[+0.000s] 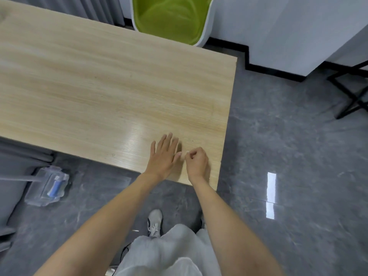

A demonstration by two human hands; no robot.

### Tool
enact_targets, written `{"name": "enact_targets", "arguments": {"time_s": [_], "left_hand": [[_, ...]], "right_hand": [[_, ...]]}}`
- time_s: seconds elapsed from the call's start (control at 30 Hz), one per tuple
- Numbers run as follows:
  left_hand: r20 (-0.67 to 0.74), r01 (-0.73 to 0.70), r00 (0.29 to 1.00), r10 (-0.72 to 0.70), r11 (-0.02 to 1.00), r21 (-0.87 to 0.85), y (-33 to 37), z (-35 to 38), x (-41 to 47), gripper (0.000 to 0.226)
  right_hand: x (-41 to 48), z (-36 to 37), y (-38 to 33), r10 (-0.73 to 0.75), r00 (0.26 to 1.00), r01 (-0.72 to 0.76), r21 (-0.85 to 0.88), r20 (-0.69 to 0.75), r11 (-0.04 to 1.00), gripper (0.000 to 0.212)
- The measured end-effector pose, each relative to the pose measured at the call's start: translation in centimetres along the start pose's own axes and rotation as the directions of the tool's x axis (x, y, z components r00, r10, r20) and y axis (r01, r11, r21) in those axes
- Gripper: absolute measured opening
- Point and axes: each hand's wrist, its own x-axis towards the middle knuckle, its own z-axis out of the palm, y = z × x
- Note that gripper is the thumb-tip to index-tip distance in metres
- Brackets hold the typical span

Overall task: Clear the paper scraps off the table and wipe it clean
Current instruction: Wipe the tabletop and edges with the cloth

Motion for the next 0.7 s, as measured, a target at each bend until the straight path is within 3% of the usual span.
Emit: {"name": "enact_targets", "arguments": {"time_s": [0.2,0.37,0.43,0.57,0.7], "left_hand": [[-0.08,-0.094,0.993,0.092,0.995,-0.015,11.1,3.3,2.3,0.077],[-0.092,-0.145,0.987,0.128,0.968,-0.206,22.9,10.9,4.2,0.054],[-0.072,-0.084,0.995,0.067,0.956,-0.281,25.5,14.9,4.8,0.049],[-0.014,0.101,0.994,-0.106,0.972,-0.21,25.0,21.7,5.8,0.045],[-0.014,0.196,0.98,-0.198,0.974,-0.117,21.1,27.3,9.4,0.048]], "right_hand": [[5.6,-8.5,7.1,0.146,0.984,-0.126,0.19,-0.097,0.974,0.013],[10.3,-13.6,16.8,0.186,0.982,-0.19,0.169,0.039,0.967,0.007],[11.8,-13.9,20.7,0.186,0.98,-0.194,0.148,0.064,0.97,0.006],[13.3,-11.9,26.2,0.236,0.962,-0.259,0.179,0.139,0.949,0.011],[15.8,-6.9,30.5,0.239,0.958,-0.263,0.158,0.16,0.952,0.019]]}}
